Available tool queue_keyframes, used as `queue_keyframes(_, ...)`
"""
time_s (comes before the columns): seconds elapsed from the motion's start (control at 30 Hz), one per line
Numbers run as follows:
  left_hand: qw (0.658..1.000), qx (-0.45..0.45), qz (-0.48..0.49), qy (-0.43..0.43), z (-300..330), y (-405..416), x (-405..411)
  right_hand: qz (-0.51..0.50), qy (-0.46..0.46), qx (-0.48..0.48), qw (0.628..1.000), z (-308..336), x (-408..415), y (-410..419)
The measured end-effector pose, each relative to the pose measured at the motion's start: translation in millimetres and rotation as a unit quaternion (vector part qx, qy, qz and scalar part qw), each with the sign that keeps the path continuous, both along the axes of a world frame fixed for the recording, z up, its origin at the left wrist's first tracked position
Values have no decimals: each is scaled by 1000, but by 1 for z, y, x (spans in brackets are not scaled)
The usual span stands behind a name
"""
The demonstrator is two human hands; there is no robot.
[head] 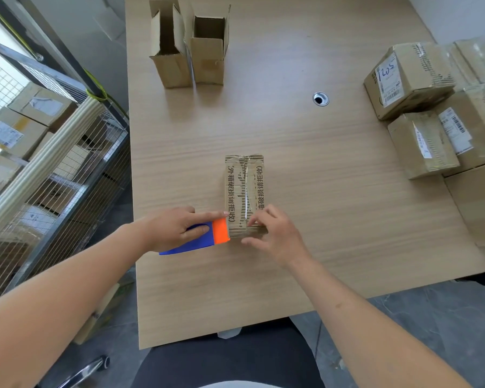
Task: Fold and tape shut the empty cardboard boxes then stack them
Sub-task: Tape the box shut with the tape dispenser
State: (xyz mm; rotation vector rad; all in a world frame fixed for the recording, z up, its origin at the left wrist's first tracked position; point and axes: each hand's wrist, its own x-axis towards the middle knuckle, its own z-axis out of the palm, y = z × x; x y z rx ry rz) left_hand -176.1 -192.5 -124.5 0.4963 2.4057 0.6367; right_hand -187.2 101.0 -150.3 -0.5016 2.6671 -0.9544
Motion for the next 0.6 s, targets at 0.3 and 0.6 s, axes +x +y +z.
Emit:
queue_keyframes(0.3,995,49,84,0,-15,29,13,51,15,111,992,-2,-33,-1)
queue_keyframes(0.6,993,63,99,11,-24,44,15,130,-6,140,982,22,-44,-5)
